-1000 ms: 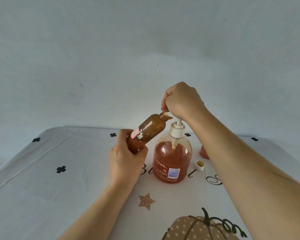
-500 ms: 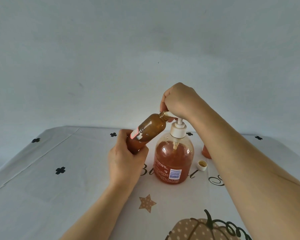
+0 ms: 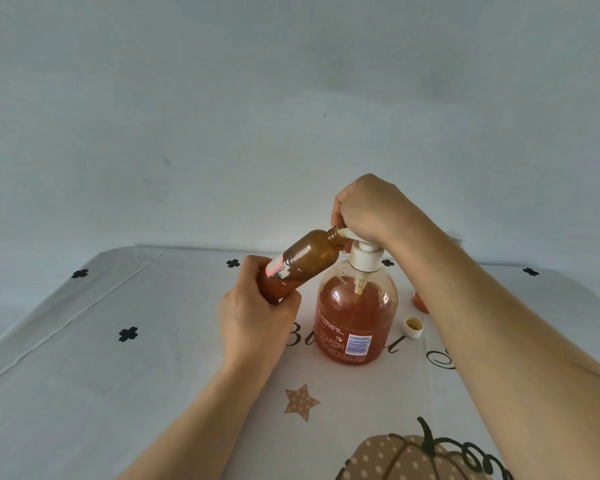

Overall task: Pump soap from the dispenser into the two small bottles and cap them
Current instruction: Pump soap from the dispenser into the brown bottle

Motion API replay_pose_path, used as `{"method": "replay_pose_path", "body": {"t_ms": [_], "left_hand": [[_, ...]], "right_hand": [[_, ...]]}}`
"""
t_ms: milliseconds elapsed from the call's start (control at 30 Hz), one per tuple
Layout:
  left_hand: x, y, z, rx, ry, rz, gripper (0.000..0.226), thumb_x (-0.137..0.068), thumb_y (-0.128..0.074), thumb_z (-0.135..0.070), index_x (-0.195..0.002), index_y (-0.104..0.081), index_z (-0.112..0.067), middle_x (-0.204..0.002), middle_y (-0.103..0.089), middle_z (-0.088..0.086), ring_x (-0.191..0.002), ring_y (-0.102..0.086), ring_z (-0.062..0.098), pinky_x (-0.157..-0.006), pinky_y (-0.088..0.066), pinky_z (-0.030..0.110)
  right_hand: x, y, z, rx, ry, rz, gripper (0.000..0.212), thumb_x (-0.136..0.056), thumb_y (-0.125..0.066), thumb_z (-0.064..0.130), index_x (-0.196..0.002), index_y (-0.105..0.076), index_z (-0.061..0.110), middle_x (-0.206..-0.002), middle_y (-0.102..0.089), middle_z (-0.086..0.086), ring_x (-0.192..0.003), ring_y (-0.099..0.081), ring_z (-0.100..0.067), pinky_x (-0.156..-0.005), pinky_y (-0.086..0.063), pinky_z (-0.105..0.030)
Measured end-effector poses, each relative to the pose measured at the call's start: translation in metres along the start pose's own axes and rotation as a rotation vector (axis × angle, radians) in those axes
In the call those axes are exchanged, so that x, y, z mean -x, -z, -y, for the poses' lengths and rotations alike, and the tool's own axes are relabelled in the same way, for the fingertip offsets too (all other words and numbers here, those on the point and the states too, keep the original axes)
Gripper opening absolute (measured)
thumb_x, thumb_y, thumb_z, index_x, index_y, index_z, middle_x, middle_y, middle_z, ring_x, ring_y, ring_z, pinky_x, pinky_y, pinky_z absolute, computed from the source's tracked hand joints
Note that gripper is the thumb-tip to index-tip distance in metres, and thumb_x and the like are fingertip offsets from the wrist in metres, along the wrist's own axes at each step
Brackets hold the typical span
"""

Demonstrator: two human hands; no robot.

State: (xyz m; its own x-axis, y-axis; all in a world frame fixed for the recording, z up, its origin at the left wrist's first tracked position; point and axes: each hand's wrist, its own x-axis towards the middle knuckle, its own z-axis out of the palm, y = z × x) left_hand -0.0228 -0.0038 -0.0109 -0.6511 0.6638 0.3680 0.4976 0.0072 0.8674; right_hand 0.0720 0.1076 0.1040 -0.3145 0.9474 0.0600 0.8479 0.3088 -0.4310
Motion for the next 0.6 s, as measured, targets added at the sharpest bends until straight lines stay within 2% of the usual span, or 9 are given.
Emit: {"method": "replay_pose_path", "body": {"t_ms": [167,233,300,367,600], "left_hand": [[-0.002,-0.001,0.0,0.039,-0.014,0.02,0.025,-0.073,-0.065,-0.01,-0.088,-0.053,-0.026,-0.06,-0.057,-0.008,-0.061,-0.055,0.002,-0.048,-0.038,0.013],[-0.001,-0.001,0.0,0.045,-0.025,0.031,0.025,-0.073,-0.065,-0.011,-0.088,-0.053,-0.025,-0.059,-0.057,-0.007,-0.061,-0.055,0.003,-0.047,-0.036,0.014],[0.0,-0.002,0.001,0.042,-0.037,0.032,0.025,-0.073,-0.066,-0.011,-0.089,-0.054,-0.025,-0.059,-0.058,-0.007,-0.064,-0.055,0.005,-0.048,-0.037,0.016],[0.0,-0.001,0.001,0.041,-0.049,0.029,0.025,-0.073,-0.066,-0.012,-0.09,-0.054,-0.025,-0.059,-0.057,-0.009,-0.065,-0.056,0.003,-0.047,-0.035,0.013],[0.0,0.0,0.0,0.033,-0.052,0.04,0.025,-0.074,-0.068,-0.014,-0.091,-0.055,-0.027,-0.061,-0.058,-0.011,-0.062,-0.056,0.003,-0.047,-0.036,0.011]], "right_hand": [[0.001,0.011,0.011,0.03,-0.002,-0.031,0.025,-0.081,-0.048,0.002,-0.089,-0.07,0.011,-0.075,-0.069,-0.006,-0.071,-0.064,-0.024,-0.074,-0.053,-0.033],[0.004,0.013,0.013,0.016,0.021,-0.101,0.026,-0.079,-0.049,0.002,-0.088,-0.071,0.012,-0.083,-0.069,-0.005,-0.075,-0.062,-0.023,-0.071,-0.053,-0.032],[0.006,0.015,0.013,-0.039,0.022,-0.158,0.027,-0.078,-0.049,0.003,-0.088,-0.073,0.012,-0.091,-0.072,-0.004,-0.082,-0.064,-0.024,-0.081,-0.057,-0.037],[0.01,0.016,0.013,-0.063,0.017,-0.18,0.028,-0.078,-0.049,0.002,-0.087,-0.074,0.011,-0.091,-0.072,-0.005,-0.085,-0.066,-0.025,-0.086,-0.057,-0.04],[0.012,0.013,0.013,-0.045,0.026,-0.176,0.027,-0.082,-0.049,0.001,-0.086,-0.074,0.011,-0.092,-0.073,-0.007,-0.087,-0.067,-0.025,-0.088,-0.057,-0.042]]}}
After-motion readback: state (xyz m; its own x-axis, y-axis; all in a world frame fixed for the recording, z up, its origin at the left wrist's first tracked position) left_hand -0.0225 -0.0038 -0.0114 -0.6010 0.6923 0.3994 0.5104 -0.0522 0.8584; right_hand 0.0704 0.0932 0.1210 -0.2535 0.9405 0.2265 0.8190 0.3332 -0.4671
